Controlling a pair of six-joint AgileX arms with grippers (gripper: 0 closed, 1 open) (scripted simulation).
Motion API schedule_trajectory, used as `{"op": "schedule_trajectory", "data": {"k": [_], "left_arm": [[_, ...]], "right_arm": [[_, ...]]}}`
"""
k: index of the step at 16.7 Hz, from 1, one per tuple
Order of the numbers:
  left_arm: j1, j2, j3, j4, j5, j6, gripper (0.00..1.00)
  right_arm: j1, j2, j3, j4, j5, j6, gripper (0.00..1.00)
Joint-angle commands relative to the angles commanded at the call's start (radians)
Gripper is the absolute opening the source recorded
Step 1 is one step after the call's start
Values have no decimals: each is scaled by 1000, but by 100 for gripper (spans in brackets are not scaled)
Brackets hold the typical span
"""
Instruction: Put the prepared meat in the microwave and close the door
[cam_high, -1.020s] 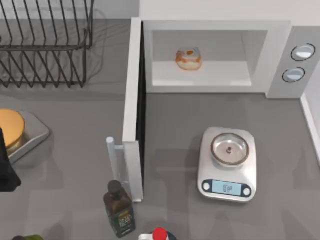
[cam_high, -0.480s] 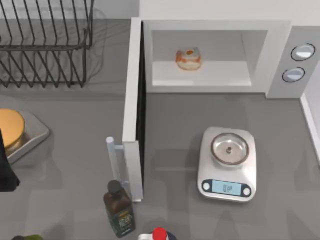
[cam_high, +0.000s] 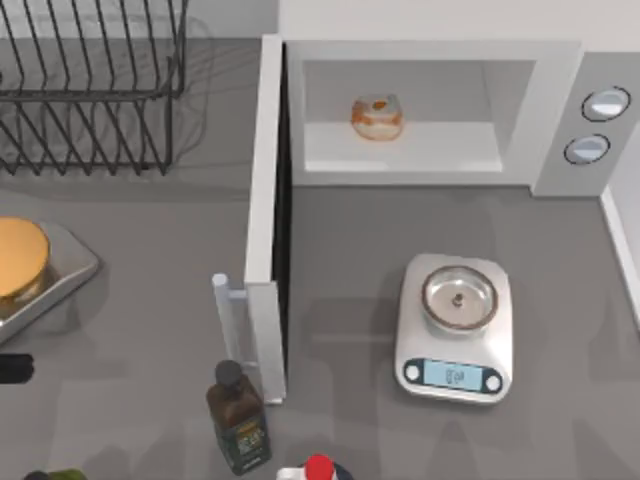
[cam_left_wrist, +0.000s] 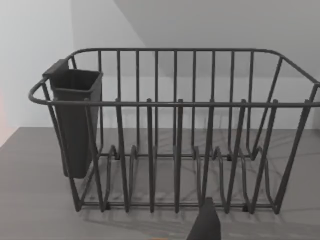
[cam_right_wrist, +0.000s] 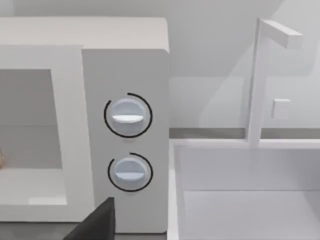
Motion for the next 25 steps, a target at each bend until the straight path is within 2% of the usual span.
{"op": "schedule_trajectory", "data": {"k": [3, 4, 14, 21, 25], "left_arm": [[0, 0, 0, 0, 0, 0, 2], [0, 0, 0, 0, 0, 0, 0], [8, 16, -1, 16, 6, 1, 0], [92, 272, -28, 293, 95, 5, 0], [117, 336, -32, 367, 118, 5, 0]], "right_arm": [[0, 0, 0, 0, 0, 0, 100], [0, 0, 0, 0, 0, 0, 100], [0, 0, 0, 0, 0, 0, 100], [0, 0, 0, 0, 0, 0, 100], [0, 0, 0, 0, 0, 0, 100]]}}
